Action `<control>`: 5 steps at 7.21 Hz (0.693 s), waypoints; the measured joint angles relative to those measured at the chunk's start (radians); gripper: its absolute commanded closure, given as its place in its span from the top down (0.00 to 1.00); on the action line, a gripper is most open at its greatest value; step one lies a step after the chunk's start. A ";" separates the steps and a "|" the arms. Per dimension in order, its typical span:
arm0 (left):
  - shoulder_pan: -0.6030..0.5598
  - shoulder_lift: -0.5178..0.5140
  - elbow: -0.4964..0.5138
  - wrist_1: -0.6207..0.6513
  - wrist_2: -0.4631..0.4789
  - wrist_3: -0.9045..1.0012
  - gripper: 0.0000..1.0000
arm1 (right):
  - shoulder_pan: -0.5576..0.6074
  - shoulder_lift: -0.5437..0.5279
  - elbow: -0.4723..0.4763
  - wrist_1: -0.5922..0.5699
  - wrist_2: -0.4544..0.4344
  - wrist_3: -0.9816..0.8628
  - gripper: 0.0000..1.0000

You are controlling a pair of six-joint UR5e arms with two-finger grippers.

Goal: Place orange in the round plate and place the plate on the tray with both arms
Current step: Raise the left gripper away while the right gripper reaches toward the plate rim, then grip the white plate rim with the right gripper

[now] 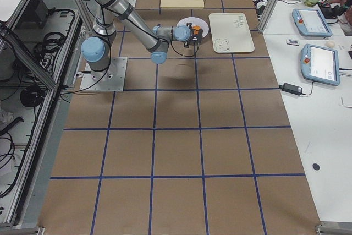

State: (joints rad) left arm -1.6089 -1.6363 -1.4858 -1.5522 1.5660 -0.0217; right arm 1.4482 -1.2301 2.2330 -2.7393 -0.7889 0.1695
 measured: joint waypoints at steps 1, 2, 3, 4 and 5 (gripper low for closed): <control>0.001 -0.005 0.017 -0.030 0.000 0.001 1.00 | 0.023 0.009 -0.003 -0.025 -0.006 0.034 1.00; 0.000 -0.005 0.019 -0.036 -0.001 0.001 1.00 | 0.033 0.020 -0.002 -0.041 -0.011 0.049 1.00; 0.000 -0.004 0.018 -0.036 -0.003 0.002 1.00 | 0.037 0.026 0.000 -0.048 -0.014 0.054 1.00; 0.000 -0.002 0.017 -0.035 -0.004 0.002 1.00 | 0.040 0.034 0.002 -0.053 -0.015 0.057 0.99; 0.000 0.000 0.015 -0.035 -0.005 0.002 1.00 | 0.043 0.048 0.002 -0.066 -0.015 0.059 0.99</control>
State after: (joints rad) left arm -1.6089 -1.6365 -1.4704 -1.5877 1.5611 -0.0200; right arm 1.4908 -1.1822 2.2346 -2.8048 -0.8040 0.2288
